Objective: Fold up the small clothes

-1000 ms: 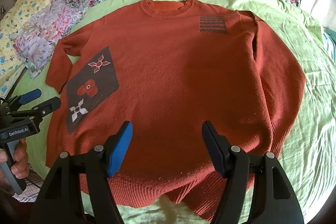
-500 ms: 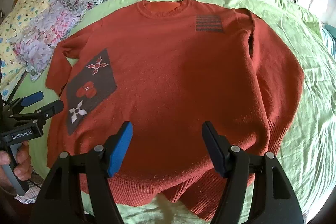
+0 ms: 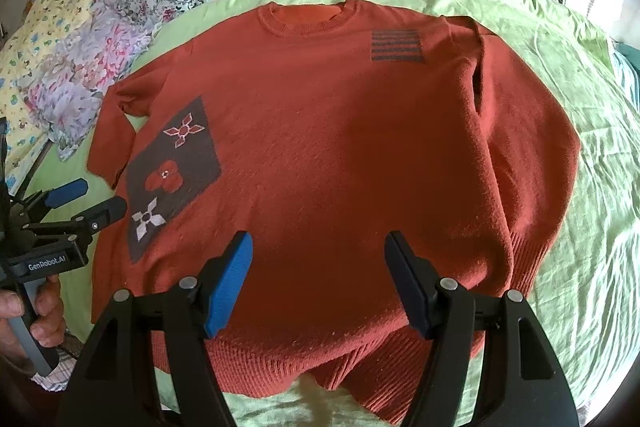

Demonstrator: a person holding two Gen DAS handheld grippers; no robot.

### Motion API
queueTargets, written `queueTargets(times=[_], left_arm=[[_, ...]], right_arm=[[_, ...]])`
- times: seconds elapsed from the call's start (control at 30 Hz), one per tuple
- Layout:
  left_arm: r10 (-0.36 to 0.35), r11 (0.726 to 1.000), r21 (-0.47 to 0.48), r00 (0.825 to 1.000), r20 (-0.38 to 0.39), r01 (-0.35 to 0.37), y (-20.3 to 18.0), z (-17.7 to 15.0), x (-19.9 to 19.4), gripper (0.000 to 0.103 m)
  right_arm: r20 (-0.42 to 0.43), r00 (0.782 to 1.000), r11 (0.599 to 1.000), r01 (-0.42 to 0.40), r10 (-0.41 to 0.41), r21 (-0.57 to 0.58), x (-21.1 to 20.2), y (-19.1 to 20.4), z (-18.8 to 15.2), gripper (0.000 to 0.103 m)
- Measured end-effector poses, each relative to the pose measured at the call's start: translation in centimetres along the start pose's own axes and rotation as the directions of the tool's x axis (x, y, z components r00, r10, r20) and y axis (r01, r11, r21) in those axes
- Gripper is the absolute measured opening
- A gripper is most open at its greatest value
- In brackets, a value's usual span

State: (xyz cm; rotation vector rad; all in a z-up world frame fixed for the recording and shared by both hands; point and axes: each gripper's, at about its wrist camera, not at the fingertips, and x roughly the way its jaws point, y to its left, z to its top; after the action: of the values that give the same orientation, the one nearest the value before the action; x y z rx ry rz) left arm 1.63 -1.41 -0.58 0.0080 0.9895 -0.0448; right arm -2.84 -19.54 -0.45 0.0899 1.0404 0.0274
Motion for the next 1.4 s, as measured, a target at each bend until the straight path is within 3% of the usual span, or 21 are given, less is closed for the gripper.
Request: queueTargets(times=[0.3, 0.63, 0.7, 0.87, 0.97, 1.1, 1.2, 1.33, 1.4], left_arm=[[-0.039, 0.999, -0.021, 0.999, -0.012, 0.039, 0.1, 0.7, 0.5, 0.099], [-0.048, 0.998, -0.030, 0.997, -0.053, 0.046, 0.2, 1.8, 2.3, 0.099], [-0.058, 0.998, -0.035, 0.997, -0.057, 0.056, 0.1, 2.1, 2.4, 0.099], [-0.067, 0.997, -0.030, 0.996, -0.060, 0.065, -0.4, 3.0, 3.0, 0.099], [-0.072, 0.997, -0.028, 0.995, -0.067, 0.070, -0.8, 3.2, 3.5, 0.099], [-0.082, 0.996, -0.035, 0.993, -0.085, 0.079, -1.4, 3.4, 4.3, 0.099], [-0.081, 0.996, -0.033, 0.992, -0.102, 0.078, -1.9, 3.6, 4.8, 0.099], [-0.085, 0.996, -0.028, 0.991, -0.106, 0.083, -2.5, 4.0, 5.4, 0.099], [-0.089, 0.996, -0.031, 0.990, -0.114, 0.086, -2.7, 4.2, 5.7, 0.099]], right_arm=[[0.032, 0.999, 0.999, 0.020, -0.021, 0.034, -1.0, -2.1, 0.4, 0.069], [0.044, 0.991, 0.984, 0.117, -0.124, 0.136, -3.2, -9.7, -1.0, 0.069], [0.042, 0.989, 0.986, 0.134, -0.139, 0.103, -3.5, -11.5, -1.1, 0.069], [-0.071, 0.970, 0.971, 0.225, -0.231, -0.082, -2.3, -13.7, -1.8, 0.069], [-0.080, 0.958, 0.938, 0.249, -0.275, -0.241, -1.6, -13.4, -2.7, 0.069], [-0.080, 0.958, 0.877, 0.215, -0.274, -0.431, -0.4, -11.6, -3.8, 0.069], [-0.075, 0.956, 0.854, 0.217, -0.284, -0.474, 0.5, -11.1, -3.9, 0.069], [-0.073, 0.971, 0.875, 0.172, -0.228, -0.453, 1.4, -11.5, -2.7, 0.069], [-0.079, 0.978, 0.896, 0.143, -0.193, -0.420, 2.7, -12.1, -2.9, 0.061]])
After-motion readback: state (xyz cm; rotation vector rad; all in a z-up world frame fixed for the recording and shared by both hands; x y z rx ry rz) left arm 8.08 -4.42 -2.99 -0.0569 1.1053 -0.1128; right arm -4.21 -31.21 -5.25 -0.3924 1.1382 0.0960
